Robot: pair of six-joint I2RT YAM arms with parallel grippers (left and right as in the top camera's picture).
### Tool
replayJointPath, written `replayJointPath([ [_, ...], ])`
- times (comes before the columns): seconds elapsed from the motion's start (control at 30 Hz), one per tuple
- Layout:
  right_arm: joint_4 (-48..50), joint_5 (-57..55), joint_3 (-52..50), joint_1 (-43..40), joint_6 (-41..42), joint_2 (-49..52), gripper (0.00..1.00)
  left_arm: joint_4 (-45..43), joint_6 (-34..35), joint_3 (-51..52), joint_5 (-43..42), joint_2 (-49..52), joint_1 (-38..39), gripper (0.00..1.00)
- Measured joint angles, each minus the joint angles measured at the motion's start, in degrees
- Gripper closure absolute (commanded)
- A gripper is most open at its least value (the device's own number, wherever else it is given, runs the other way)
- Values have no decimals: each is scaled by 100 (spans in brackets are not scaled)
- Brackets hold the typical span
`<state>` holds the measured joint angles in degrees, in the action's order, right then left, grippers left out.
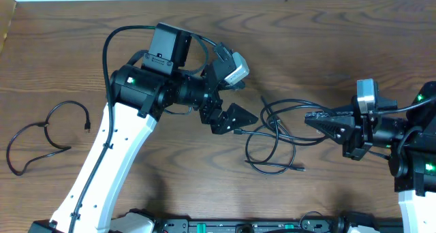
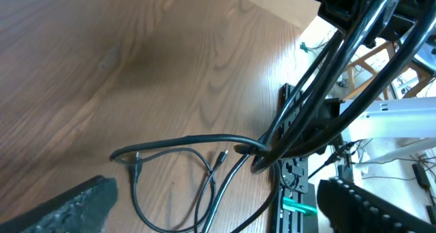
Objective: Untangle cables
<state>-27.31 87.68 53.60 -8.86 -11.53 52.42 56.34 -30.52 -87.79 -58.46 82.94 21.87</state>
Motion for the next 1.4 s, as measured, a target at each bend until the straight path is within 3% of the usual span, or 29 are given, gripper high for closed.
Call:
replayJointPath([
  [0.4, 57, 20, 0, 372, -17, 0, 99, -149, -22, 0, -17, 0, 160, 18],
  [0.6, 149, 24, 0, 595, -17, 0, 99, -146, -61, 0, -28, 0, 160, 47],
  [1.1, 485, 24, 0, 835, -17, 0, 99, -153, -85, 0, -431, 0, 424, 49],
  [1.17, 501, 24, 0, 835, -17, 0, 99, -151, -90, 0, -455, 0, 581, 56],
  [1.23, 509, 26, 0, 835, -17, 0, 99, -146, -118, 0, -472, 0, 739, 76],
  [1.27, 511, 26, 0, 835, -17, 0, 99, -160, -144, 0, -479, 0, 811, 92],
  [1.4, 514, 26, 0, 835, -17, 0, 99, -264, -289, 0, -479, 0, 977, 93],
])
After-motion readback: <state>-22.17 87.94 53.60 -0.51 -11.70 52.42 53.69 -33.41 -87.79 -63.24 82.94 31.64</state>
